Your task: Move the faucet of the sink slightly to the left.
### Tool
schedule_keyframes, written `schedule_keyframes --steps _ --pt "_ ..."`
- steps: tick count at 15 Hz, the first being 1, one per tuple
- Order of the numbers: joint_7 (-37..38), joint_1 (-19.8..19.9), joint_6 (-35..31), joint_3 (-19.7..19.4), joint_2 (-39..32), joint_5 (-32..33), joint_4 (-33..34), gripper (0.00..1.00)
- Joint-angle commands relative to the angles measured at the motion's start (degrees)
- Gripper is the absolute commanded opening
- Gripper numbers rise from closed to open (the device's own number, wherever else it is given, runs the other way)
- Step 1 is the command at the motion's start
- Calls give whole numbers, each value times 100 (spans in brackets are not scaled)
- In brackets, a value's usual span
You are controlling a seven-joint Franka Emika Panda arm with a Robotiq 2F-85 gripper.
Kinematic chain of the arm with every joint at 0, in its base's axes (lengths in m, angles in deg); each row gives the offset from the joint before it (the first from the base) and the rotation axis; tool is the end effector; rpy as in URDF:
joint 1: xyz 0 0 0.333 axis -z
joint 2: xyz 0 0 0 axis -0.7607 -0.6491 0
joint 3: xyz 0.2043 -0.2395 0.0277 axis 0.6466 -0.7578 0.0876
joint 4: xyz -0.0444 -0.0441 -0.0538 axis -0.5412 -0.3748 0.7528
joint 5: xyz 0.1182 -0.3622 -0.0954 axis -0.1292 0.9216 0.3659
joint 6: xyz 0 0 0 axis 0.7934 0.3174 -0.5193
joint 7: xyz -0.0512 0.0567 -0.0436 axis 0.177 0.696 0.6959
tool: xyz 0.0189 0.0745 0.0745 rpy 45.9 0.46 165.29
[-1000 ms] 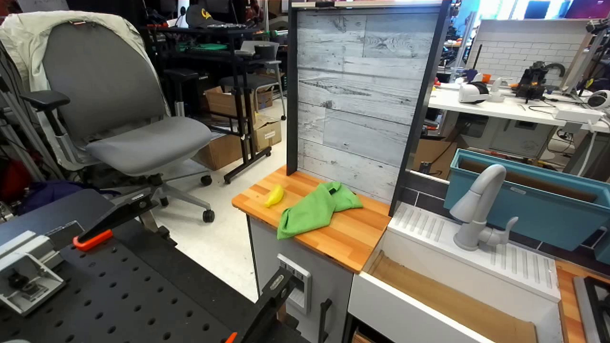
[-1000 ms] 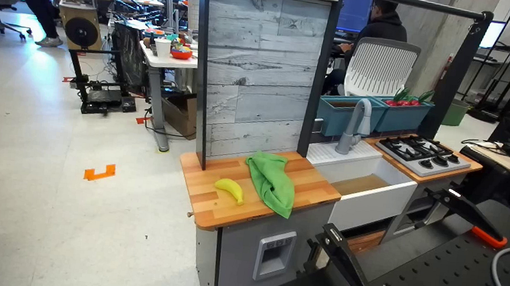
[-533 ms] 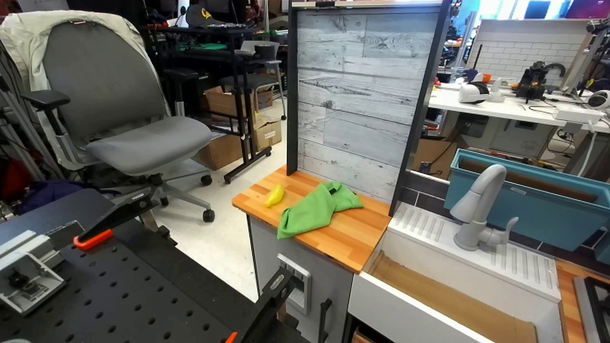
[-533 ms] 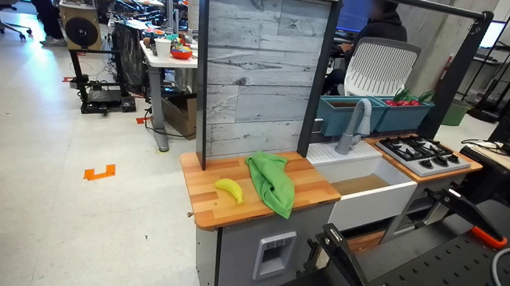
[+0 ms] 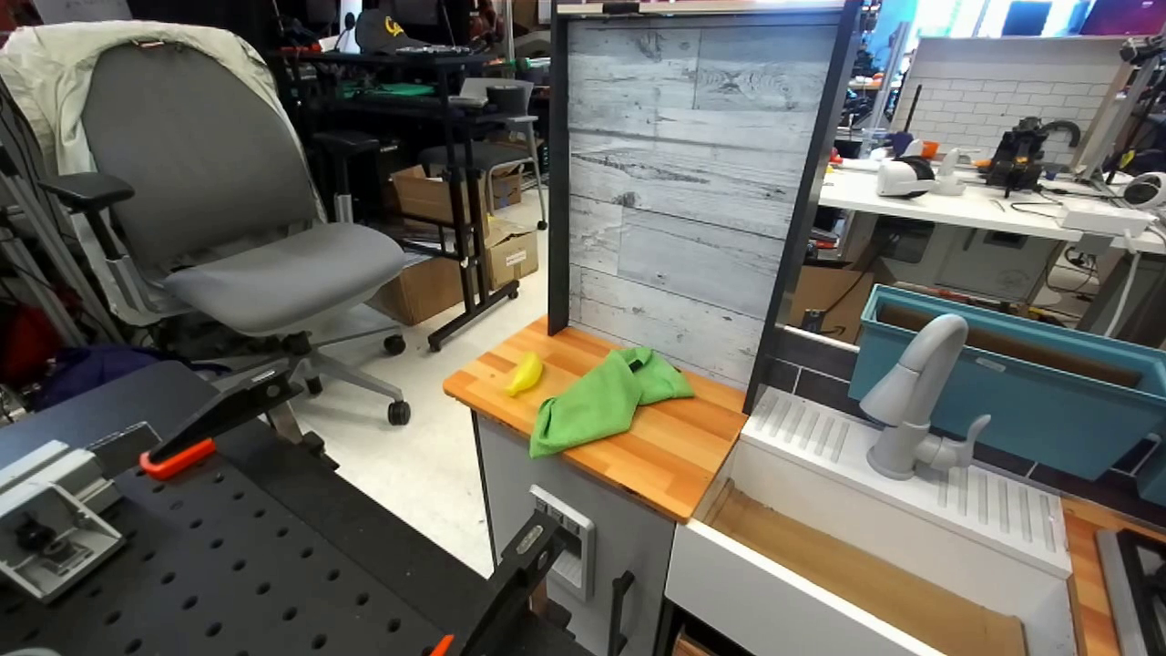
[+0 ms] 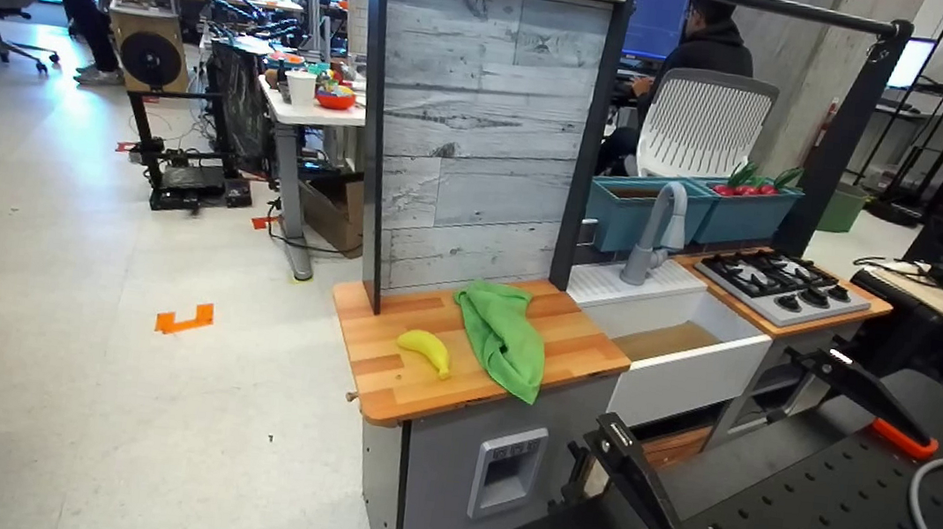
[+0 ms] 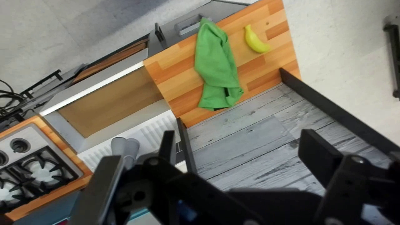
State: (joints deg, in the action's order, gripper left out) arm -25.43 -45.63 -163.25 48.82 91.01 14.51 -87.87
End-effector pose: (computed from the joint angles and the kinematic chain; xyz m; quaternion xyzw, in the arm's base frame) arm 0.5205 -0.0365 0.4258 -0.9707 0.2176 -0.0892 0.0488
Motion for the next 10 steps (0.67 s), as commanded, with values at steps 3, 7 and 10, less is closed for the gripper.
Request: schedule_keyframes --steps 3,7,10 --pt "-250 232 -540 -442 -1280 170 839 100" --pt "-440 341 -828 -712 -2185 185 1452 100" --pt "-664 482 -1084 -827 -2871 77 1901 100"
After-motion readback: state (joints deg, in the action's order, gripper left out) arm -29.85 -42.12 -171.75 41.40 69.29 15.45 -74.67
